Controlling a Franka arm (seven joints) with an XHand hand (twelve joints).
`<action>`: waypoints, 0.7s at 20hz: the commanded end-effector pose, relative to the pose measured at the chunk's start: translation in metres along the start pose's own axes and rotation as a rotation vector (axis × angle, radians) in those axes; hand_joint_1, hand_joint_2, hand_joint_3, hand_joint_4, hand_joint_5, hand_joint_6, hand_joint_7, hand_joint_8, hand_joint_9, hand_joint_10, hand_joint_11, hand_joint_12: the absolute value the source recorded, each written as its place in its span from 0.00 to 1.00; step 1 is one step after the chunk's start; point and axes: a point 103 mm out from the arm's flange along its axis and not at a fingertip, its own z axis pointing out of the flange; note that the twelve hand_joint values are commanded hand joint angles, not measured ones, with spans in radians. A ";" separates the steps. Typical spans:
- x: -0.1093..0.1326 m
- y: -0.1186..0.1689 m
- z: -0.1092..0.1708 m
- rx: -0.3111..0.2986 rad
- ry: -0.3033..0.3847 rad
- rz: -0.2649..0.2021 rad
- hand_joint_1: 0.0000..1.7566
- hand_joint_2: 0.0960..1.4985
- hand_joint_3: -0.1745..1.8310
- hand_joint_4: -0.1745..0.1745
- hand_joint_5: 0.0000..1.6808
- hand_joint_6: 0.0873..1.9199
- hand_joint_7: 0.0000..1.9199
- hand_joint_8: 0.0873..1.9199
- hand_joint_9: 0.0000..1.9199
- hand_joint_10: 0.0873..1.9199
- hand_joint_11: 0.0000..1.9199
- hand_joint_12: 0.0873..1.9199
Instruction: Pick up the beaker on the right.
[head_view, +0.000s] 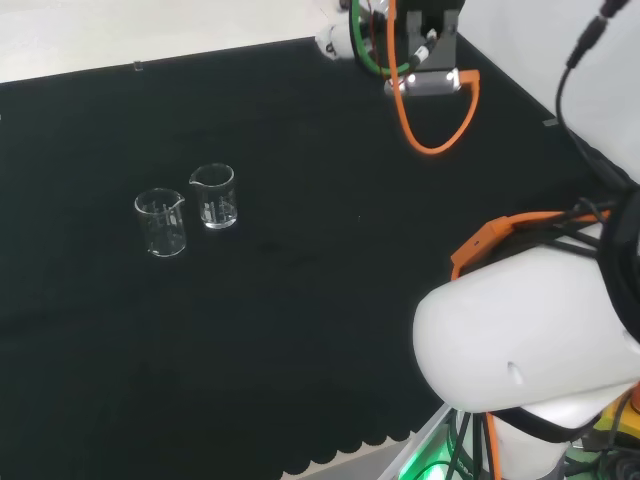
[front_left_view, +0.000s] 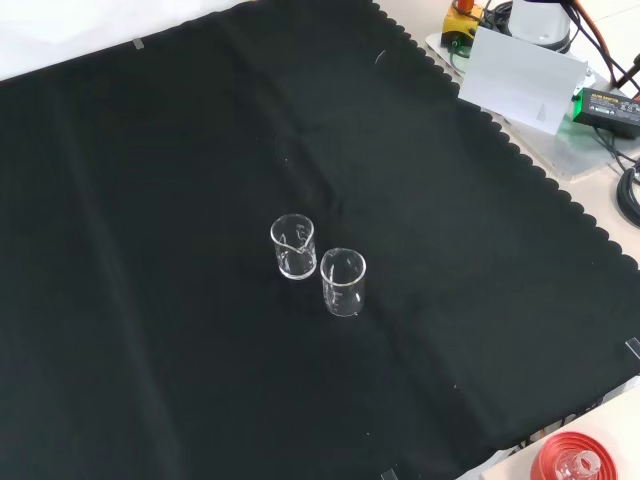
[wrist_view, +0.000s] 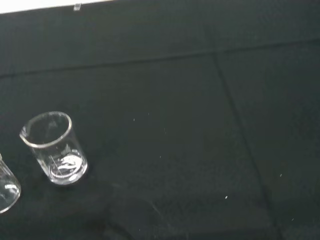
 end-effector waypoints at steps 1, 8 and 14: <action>0.002 0.042 0.039 0.024 0.055 -0.030 0.17 0.80 0.18 0.31 0.14 0.00 0.03 0.26 0.06 0.34 0.00 0.50; 0.006 0.072 0.065 0.052 0.113 -0.075 0.20 0.77 0.18 0.30 0.15 0.00 0.03 0.27 0.06 0.34 0.00 0.49; 0.021 0.090 0.086 0.066 0.169 -0.141 0.29 0.70 0.17 0.29 0.14 0.00 0.03 0.27 0.06 0.34 0.00 0.49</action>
